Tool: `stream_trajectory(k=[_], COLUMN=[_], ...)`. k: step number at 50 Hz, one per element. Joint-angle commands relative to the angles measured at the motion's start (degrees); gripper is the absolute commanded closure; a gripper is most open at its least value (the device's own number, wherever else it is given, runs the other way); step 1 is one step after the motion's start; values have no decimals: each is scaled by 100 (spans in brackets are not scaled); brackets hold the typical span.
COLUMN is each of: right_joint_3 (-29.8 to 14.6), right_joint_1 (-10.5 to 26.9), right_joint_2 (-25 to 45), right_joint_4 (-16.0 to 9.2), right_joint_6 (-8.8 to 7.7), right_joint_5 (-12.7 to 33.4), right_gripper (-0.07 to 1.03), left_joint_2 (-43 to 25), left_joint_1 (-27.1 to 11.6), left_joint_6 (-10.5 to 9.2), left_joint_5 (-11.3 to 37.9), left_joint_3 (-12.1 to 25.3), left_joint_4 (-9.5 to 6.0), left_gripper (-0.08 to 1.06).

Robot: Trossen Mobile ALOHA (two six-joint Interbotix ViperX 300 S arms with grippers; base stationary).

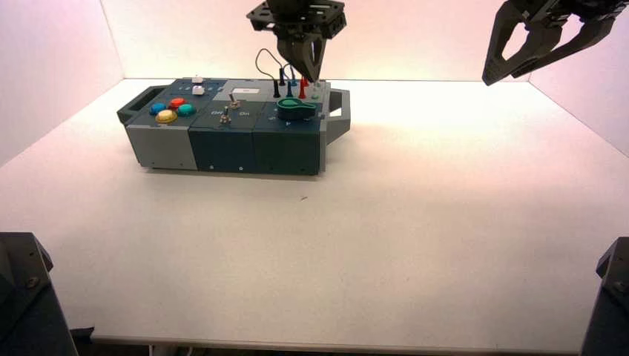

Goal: Turn the knob to position 5.

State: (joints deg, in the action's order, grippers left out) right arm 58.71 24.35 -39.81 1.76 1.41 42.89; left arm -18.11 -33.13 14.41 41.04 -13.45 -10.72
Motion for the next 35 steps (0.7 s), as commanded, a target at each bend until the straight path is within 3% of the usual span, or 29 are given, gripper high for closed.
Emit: stream_trajectory(k=[1, 21, 35], right_joint_3=[-105, -105, -105], right_joint_1=[26, 26, 26], right_joint_2=[-18, -18, -9], right_joint_4=[-9, -9, -9], right_joint_6=[-9, 0, -9], right_joint_5=[-26, -26, -26], right_gripper=[39, 39, 39], left_joint_2=[44, -211, -114], left_joint_1=[-53, -272, -352], left_joint_6=[53, 53, 9], left_joint_5=[9, 132, 88], left_joint_3=[105, 35, -387], left_joint_4=[-9, -9, -9], left_gripper=[101, 101, 101])
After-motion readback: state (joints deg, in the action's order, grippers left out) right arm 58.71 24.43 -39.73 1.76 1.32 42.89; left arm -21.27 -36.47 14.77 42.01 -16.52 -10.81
